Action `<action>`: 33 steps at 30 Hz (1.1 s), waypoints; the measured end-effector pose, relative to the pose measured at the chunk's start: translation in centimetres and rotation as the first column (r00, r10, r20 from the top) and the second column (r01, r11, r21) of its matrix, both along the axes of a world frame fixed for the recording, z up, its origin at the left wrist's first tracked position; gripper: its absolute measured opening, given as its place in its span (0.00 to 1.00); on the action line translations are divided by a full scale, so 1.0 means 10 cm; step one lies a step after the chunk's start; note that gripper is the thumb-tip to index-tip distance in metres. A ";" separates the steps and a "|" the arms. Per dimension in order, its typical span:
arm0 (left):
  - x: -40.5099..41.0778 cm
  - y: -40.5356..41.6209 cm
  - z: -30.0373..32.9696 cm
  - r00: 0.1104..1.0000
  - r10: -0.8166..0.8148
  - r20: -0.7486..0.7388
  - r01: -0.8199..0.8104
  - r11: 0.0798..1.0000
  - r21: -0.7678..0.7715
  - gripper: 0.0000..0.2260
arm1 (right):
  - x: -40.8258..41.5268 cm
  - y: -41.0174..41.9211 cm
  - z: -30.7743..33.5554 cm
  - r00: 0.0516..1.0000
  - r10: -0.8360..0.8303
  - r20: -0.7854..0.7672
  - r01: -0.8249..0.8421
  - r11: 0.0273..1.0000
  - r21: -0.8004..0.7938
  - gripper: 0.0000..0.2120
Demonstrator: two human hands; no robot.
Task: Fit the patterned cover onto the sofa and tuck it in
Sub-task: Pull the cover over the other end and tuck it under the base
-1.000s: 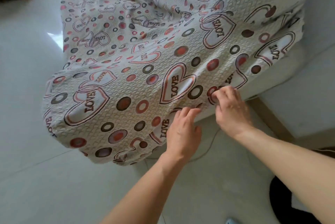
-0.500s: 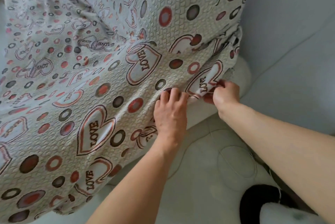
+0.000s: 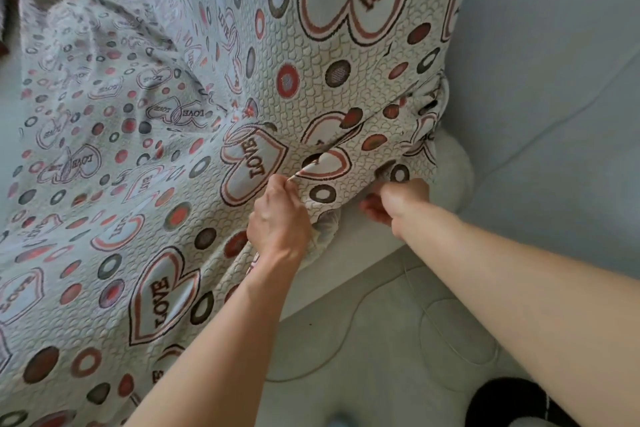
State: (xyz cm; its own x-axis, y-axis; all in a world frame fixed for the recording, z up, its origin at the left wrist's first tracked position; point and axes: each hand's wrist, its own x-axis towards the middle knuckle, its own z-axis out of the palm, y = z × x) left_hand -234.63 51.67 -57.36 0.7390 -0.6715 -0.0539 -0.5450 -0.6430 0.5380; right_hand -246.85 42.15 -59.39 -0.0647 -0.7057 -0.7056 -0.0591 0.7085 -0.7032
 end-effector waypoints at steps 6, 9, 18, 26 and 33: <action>0.04 -0.04 -0.05 1.000 0.010 -0.007 -0.010 0.999 0.036 0.11 | 0.09 -0.14 -0.20 0.750 0.249 -0.613 -0.433 0.885 -0.171 0.15; 0.07 -0.05 -0.08 1.000 -0.014 -0.006 0.014 0.999 0.042 0.11 | -0.02 -0.25 -0.22 0.557 0.295 -0.776 -0.605 0.784 -0.137 0.10; -0.25 0.06 -0.01 0.995 -0.064 0.077 0.063 0.998 0.012 0.09 | -0.86 -0.23 0.23 -0.505 0.464 -0.728 -0.797 0.072 0.600 0.15; -0.98 0.24 -0.13 0.790 -0.476 0.387 0.559 0.819 -0.134 0.19 | -1.29 -0.37 0.54 -0.849 0.452 -0.275 -0.371 -0.139 0.918 0.18; -1.59 0.02 -0.37 0.753 -0.642 0.142 0.643 0.764 0.048 0.32 | -1.99 -0.69 0.57 -0.926 0.304 -0.225 -0.246 -0.032 0.969 0.20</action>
